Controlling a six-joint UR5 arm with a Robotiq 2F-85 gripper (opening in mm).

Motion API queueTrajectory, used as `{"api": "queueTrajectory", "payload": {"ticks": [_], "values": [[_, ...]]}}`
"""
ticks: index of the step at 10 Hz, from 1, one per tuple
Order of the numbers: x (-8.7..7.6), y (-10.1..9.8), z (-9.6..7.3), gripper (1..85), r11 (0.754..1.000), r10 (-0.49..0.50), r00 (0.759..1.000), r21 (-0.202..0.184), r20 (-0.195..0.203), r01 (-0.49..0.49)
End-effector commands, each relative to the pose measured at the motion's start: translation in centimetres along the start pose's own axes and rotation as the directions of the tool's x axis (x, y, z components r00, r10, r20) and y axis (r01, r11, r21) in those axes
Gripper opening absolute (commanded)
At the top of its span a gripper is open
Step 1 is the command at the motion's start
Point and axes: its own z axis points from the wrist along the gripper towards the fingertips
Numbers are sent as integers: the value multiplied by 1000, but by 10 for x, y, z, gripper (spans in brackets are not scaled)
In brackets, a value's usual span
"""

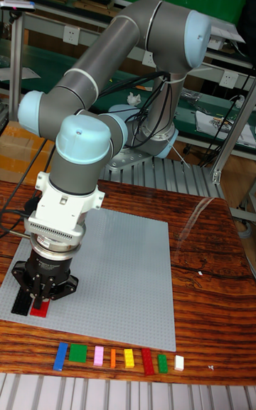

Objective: Build with small Lego blocks

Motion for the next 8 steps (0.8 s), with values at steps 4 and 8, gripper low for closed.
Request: {"api": "queueTrajectory", "payload": {"ticks": [4, 8], "values": [[-2, 5, 1, 10, 1000, 21, 1000, -21, 15, -20], [0, 11, -1, 10, 998, 38, 999, -44, 4, -37]]}}
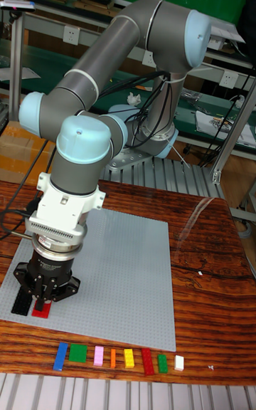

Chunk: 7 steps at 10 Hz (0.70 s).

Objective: Build with small Lego blocks

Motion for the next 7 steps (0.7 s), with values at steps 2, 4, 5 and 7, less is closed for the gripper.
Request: {"api": "queueTrajectory", "payload": {"ticks": [2, 4, 5, 7], "values": [[0, 6, -1, 10, 999, 18, 1000, -32, -1, -18], [-2, 4, 1, 10, 999, 5, 1000, -36, 13, -4], [-2, 4, 2, 10, 999, 2, 1000, -36, 14, -1], [-3, 0, 0, 10, 999, -10, 1000, -31, 17, 10]]}}
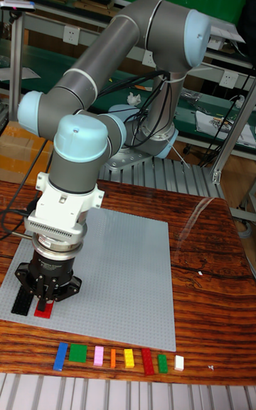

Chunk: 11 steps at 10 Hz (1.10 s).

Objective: Build with small Lego blocks

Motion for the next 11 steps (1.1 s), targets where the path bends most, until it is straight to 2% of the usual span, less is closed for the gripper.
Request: {"api": "queueTrajectory", "payload": {"ticks": [1, 4, 6, 10, 11], "values": [[-1, -3, -2, 10, 1000, -4, 1000, -7, 5, 4], [-3, -4, -3, 10, 1000, -5, 1000, -3, 11, 5], [-8, 3, 0, 10, 1000, 5, 1000, -29, 30, -4], [-10, 11, 0, 10, 998, 22, 999, -62, 40, -19], [-10, 11, 0, 10, 998, 21, 999, -59, 41, -19]]}}
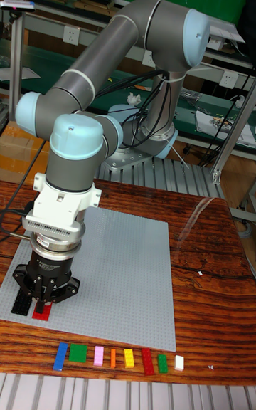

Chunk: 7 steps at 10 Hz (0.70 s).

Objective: Build with small Lego blocks

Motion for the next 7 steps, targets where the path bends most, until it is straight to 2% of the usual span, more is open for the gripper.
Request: {"api": "queueTrajectory", "payload": {"ticks": [1, 2, 7], "values": [[-2, 6, -1, 10, 999, 14, 1000, -30, 7, -14], [-1, 3, -2, 10, 1000, 4, 1000, -18, 0, -4], [12, 0, 1, 10, 1000, 8, 999, -8, -47, -8]]}}
